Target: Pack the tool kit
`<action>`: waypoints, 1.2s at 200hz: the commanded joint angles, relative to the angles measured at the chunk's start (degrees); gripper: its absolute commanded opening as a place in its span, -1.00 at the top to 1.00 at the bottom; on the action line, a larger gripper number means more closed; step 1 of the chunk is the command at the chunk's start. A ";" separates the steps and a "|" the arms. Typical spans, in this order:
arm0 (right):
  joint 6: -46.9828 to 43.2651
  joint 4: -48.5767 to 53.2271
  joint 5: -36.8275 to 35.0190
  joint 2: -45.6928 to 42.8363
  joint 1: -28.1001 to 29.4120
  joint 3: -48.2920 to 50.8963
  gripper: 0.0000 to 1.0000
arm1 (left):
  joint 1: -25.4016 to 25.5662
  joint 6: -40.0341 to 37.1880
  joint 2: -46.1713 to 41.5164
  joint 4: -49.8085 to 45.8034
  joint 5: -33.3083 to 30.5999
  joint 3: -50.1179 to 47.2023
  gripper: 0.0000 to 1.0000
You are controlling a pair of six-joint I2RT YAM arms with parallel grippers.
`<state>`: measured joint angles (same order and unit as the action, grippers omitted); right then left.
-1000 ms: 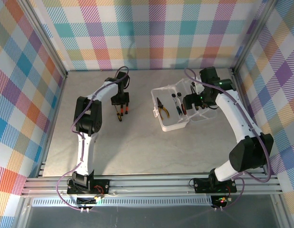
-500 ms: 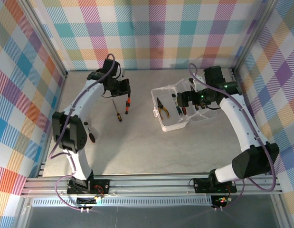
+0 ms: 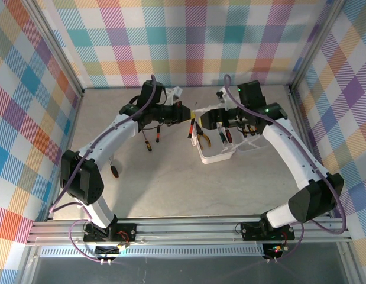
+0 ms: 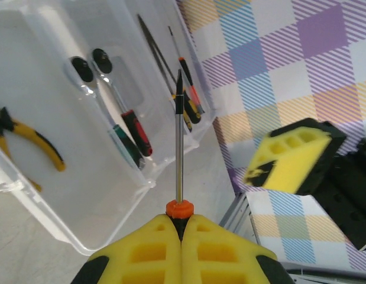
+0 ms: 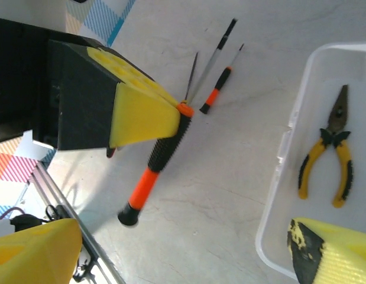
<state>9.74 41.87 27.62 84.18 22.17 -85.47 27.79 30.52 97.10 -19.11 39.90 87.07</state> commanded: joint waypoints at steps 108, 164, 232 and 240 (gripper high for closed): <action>2.28 -3.99 1.12 6.42 6.21 -0.62 -0.21 | 2.47 2.83 -2.40 6.55 1.36 -1.78 1.00; 2.55 -3.99 -0.17 6.21 6.48 -0.99 0.74 | 2.53 1.33 -2.31 4.73 0.54 -1.38 1.00; -1.67 2.83 -3.31 4.40 2.39 -3.60 1.00 | 0.30 -9.41 -3.57 -13.19 -10.81 3.71 -0.39; -2.74 4.48 -4.04 3.80 0.69 -4.02 1.00 | -0.90 -10.44 -4.13 -15.35 -12.75 3.96 -0.60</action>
<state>10.92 42.13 25.02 90.65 26.96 -86.65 28.99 25.61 96.18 -25.12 33.56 88.27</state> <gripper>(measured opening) 0.073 0.668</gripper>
